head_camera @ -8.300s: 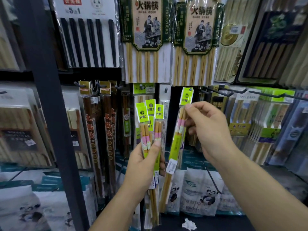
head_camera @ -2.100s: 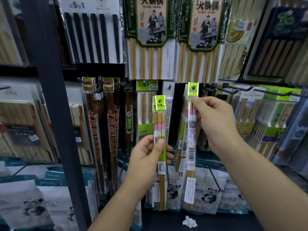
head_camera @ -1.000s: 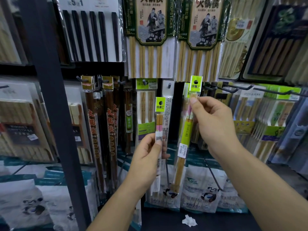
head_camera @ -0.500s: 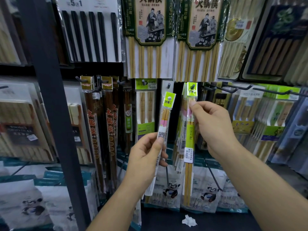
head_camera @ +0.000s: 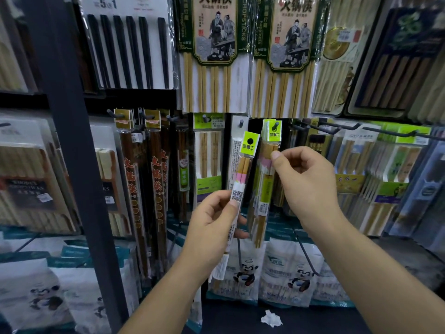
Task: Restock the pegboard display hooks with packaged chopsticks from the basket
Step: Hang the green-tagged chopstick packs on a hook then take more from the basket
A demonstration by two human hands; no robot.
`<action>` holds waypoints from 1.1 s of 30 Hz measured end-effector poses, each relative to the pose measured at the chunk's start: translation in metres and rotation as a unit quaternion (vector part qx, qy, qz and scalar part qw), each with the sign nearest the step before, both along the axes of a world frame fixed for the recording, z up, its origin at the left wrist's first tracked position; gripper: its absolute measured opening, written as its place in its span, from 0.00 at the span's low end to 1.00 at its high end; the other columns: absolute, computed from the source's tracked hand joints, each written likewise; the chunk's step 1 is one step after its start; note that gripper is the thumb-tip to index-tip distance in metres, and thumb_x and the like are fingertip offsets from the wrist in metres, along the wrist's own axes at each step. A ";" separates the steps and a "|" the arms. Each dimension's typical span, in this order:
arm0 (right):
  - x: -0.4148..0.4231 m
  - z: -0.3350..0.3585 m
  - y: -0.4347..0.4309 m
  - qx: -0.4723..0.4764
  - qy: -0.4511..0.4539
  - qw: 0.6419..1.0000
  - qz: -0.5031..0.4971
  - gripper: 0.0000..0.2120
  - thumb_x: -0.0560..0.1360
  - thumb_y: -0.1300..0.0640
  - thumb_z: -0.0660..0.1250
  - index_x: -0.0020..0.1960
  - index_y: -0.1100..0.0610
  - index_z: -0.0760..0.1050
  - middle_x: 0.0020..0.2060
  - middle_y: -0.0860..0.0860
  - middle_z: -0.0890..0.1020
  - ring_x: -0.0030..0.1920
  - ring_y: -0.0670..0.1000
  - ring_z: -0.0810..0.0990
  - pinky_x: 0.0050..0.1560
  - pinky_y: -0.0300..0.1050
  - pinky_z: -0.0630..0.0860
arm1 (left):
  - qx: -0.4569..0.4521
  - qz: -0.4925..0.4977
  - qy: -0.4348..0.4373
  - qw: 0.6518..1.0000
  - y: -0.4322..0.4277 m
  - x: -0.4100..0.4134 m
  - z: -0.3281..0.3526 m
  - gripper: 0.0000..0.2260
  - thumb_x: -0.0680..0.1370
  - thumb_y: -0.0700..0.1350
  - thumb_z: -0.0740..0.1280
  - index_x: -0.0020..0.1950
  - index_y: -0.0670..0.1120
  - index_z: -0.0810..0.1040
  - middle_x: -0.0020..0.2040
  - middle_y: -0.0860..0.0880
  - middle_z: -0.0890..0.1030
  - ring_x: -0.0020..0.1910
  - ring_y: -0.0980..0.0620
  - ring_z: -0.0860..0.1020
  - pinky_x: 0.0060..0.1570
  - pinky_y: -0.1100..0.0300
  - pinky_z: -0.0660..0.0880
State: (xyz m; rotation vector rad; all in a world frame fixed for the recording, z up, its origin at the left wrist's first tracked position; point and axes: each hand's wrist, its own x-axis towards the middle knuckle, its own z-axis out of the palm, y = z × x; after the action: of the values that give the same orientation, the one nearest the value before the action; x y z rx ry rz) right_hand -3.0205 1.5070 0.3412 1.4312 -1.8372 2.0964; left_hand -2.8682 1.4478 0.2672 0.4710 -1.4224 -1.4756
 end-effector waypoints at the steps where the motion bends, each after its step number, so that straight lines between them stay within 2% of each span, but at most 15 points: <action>1: 0.002 0.003 0.000 -0.001 0.003 1.000 0.023 0.05 0.79 0.50 0.71 0.43 0.47 0.81 0.36 0.41 0.83 0.36 0.39 0.79 0.37 0.31 0.75 | -0.006 -0.007 -0.001 1.000 0.001 -0.002 0.002 0.07 0.84 0.40 0.65 0.60 0.43 0.80 0.45 0.40 0.79 0.40 0.49 0.81 0.36 0.56 0.82; 3: 0.006 0.009 0.001 0.003 0.006 0.998 0.061 0.06 0.80 0.52 0.70 0.45 0.47 0.82 0.39 0.45 0.85 0.38 0.40 0.81 0.42 0.33 0.78 | -0.021 -0.025 0.001 0.999 0.004 -0.007 0.006 0.06 0.84 0.39 0.65 0.58 0.43 0.81 0.42 0.46 0.80 0.41 0.51 0.82 0.38 0.54 0.84; 6: 0.005 0.018 0.000 0.007 0.000 0.997 0.074 0.08 0.80 0.56 0.69 0.42 0.50 0.82 0.36 0.49 0.85 0.36 0.43 0.80 0.42 0.38 0.80 | -0.031 -0.038 0.003 0.999 0.007 -0.014 0.011 0.06 0.83 0.39 0.65 0.55 0.45 0.82 0.39 0.50 0.81 0.41 0.49 0.83 0.40 0.53 0.84; 8: 0.001 0.026 -0.001 0.004 -0.011 0.997 0.075 0.09 0.80 0.57 0.69 0.41 0.52 0.82 0.33 0.48 0.84 0.34 0.43 0.79 0.39 0.37 0.78 | -0.063 -0.018 -0.017 0.998 0.008 -0.018 0.014 0.06 0.83 0.41 0.67 0.54 0.50 0.83 0.41 0.50 0.84 0.44 0.47 0.84 0.44 0.54 0.84; 10: -0.005 0.033 -0.003 -0.002 -0.020 0.997 0.070 0.10 0.80 0.58 0.69 0.40 0.52 0.82 0.31 0.45 0.83 0.31 0.40 0.78 0.36 0.33 0.75 | -0.124 0.021 -0.064 0.990 0.008 -0.022 0.016 0.07 0.82 0.45 0.68 0.54 0.56 0.83 0.45 0.52 0.85 0.47 0.51 0.83 0.49 0.60 0.82; 14: -0.016 0.042 -0.010 0.005 -0.030 0.998 0.050 0.12 0.80 0.55 0.69 0.38 0.54 0.80 0.28 0.43 0.79 0.30 0.41 0.75 0.33 0.30 0.73 | -0.156 0.049 -0.128 0.978 0.006 -0.031 0.016 0.05 0.82 0.49 0.69 0.55 0.59 0.82 0.45 0.57 0.83 0.41 0.62 0.79 0.43 0.66 0.78; 17: -0.020 0.042 -0.015 0.019 -0.024 0.999 0.040 0.14 0.80 0.53 0.69 0.39 0.60 0.80 0.31 0.50 0.78 0.31 0.44 0.74 0.35 0.31 0.73 | -0.164 0.057 -0.145 0.974 0.005 -0.034 0.014 0.05 0.81 0.51 0.69 0.56 0.58 0.81 0.43 0.57 0.82 0.39 0.63 0.78 0.40 0.68 0.76; 20: -0.021 0.039 -0.018 0.020 -0.023 0.999 0.029 0.15 0.80 0.52 0.69 0.37 0.59 0.79 0.30 0.50 0.78 0.30 0.42 0.74 0.39 0.36 0.72 | -0.178 0.066 -0.156 0.969 0.006 -0.035 0.012 0.05 0.81 0.51 0.69 0.55 0.60 0.79 0.44 0.60 0.81 0.41 0.63 0.78 0.41 0.69 0.76; 22: -0.021 0.037 -0.019 0.022 -0.022 0.999 0.026 0.15 0.79 0.52 0.69 0.37 0.59 0.79 0.30 0.53 0.79 0.29 0.41 0.74 0.42 0.38 0.72 | -0.188 0.075 -0.170 0.965 0.006 -0.034 0.012 0.05 0.82 0.50 0.69 0.56 0.60 0.79 0.44 0.60 0.80 0.41 0.63 0.77 0.41 0.68 0.75; 24: -0.022 0.031 -0.019 0.022 -0.010 0.999 0.020 0.14 0.79 0.52 0.69 0.38 0.57 0.80 0.34 0.54 0.82 0.30 0.40 0.75 0.42 0.38 0.72 | -0.229 0.103 -0.223 0.942 0.006 -0.032 0.011 0.05 0.82 0.51 0.68 0.58 0.58 0.78 0.43 0.60 0.79 0.41 0.62 0.77 0.40 0.68 0.74; 25: -0.023 0.028 -0.019 0.023 0.000 1.000 0.015 0.13 0.79 0.51 0.69 0.38 0.55 0.81 0.35 0.51 0.83 0.31 0.39 0.76 0.41 0.36 0.72 | -0.272 0.139 -0.268 0.914 0.005 -0.031 0.012 0.06 0.82 0.52 0.66 0.59 0.57 0.77 0.45 0.60 0.78 0.43 0.61 0.76 0.42 0.66 0.75; 27: -0.026 0.017 -0.016 0.020 0.022 1.000 0.002 0.10 0.79 0.49 0.70 0.40 0.50 0.80 0.35 0.43 0.83 0.34 0.38 0.78 0.37 0.31 0.72 | -0.335 0.211 -0.331 0.856 0.005 -0.029 0.014 0.12 0.83 0.55 0.63 0.64 0.54 0.76 0.54 0.59 0.74 0.48 0.59 0.75 0.47 0.60 0.76; 28: -0.028 0.010 -0.015 0.016 0.030 0.999 0.001 0.08 0.79 0.49 0.70 0.42 0.48 0.80 0.36 0.40 0.82 0.36 0.38 0.78 0.36 0.30 0.72 | -0.342 0.230 -0.334 0.848 0.006 -0.029 0.017 0.14 0.84 0.57 0.61 0.66 0.53 0.75 0.58 0.57 0.73 0.51 0.57 0.75 0.48 0.59 0.75; 31: -0.033 -0.012 -0.014 0.033 0.029 0.999 0.025 0.03 0.80 0.48 0.69 0.52 0.46 0.78 0.43 0.37 0.81 0.43 0.37 0.79 0.42 0.30 0.73 | -0.327 0.215 -0.292 0.873 0.005 -0.037 0.028 0.19 0.84 0.58 0.58 0.72 0.52 0.71 0.65 0.55 0.75 0.61 0.57 0.75 0.56 0.60 0.72; 33: -0.034 -0.025 -0.015 0.059 0.040 0.994 0.081 0.15 0.82 0.46 0.65 0.67 0.46 0.74 0.56 0.37 0.80 0.55 0.35 0.78 0.54 0.34 0.75 | -0.281 0.162 -0.246 0.913 0.003 -0.049 0.034 0.22 0.84 0.60 0.58 0.75 0.53 0.68 0.68 0.56 0.76 0.66 0.57 0.74 0.65 0.54 0.73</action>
State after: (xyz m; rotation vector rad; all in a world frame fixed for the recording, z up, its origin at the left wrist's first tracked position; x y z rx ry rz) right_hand -3.0547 1.4918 0.3166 1.7188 -1.9054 1.9924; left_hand -2.9173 1.4507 0.3015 0.6968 -1.9631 -0.6457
